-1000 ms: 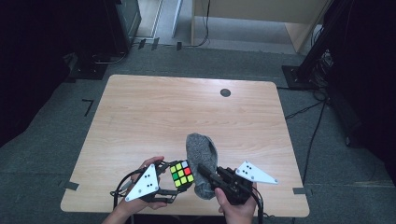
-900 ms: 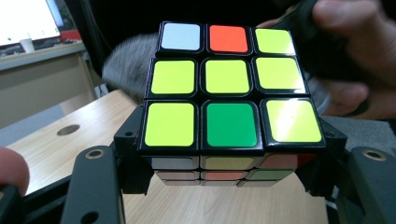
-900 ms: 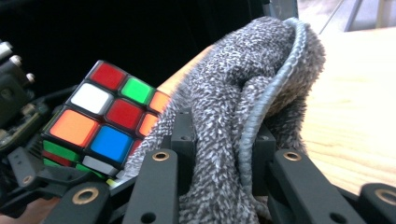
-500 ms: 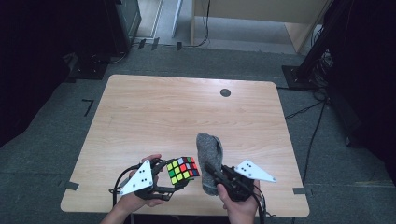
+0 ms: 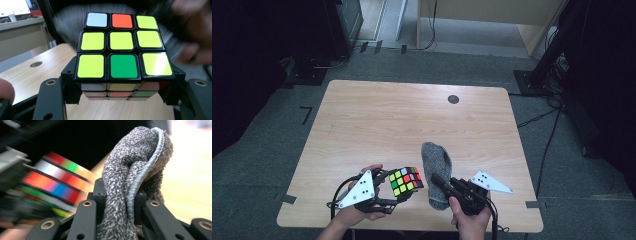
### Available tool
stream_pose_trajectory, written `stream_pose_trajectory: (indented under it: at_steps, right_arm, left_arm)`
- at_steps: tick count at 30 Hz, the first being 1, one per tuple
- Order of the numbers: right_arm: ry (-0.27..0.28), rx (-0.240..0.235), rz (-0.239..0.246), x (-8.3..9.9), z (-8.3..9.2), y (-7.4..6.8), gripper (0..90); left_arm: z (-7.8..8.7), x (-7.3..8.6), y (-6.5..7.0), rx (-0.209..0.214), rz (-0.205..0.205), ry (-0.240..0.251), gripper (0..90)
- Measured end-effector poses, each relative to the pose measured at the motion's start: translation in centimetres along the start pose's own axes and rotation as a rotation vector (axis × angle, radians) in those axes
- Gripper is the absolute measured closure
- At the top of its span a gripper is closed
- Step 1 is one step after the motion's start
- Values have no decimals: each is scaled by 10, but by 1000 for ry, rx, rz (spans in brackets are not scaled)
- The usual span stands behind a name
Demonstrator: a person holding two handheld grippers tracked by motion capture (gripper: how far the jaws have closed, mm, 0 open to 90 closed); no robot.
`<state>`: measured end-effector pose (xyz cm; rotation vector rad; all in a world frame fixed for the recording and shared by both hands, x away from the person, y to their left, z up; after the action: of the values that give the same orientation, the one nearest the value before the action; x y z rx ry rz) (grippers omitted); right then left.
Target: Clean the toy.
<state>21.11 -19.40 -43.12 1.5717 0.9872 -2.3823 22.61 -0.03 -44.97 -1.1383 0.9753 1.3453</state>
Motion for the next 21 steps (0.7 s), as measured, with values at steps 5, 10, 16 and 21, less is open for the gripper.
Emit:
stream_pose_trajectory:
  at_steps: [5,10,16,21]
  right_arm:
    - [22,-129,92,-4,4,-36,729]
    - [-74,114,135,16,-12,3,740]
    - [-20,38,248,30,-27,-1,698]
    - [8,34,286,37,-33,-11,706]
  left_arm:
    - [-4,-2,4,17,16,-4,340]
    - [9,-10,-5,14,81,101,339]
    - [24,-11,-29,-72,300,216,339]
    - [17,-9,-25,-83,280,156,339]
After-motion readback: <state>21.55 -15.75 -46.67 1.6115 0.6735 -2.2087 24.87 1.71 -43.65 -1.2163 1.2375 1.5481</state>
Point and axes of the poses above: each handheld gripper's, and its own axes: z roughly backward along the jaws, x roughly out of its underside, y roughly to its right, the point moved 6 cm from there along -z, roughly forward along the jaws, and after that the axes turned 13 degrees about x, right-handed, at the moved point
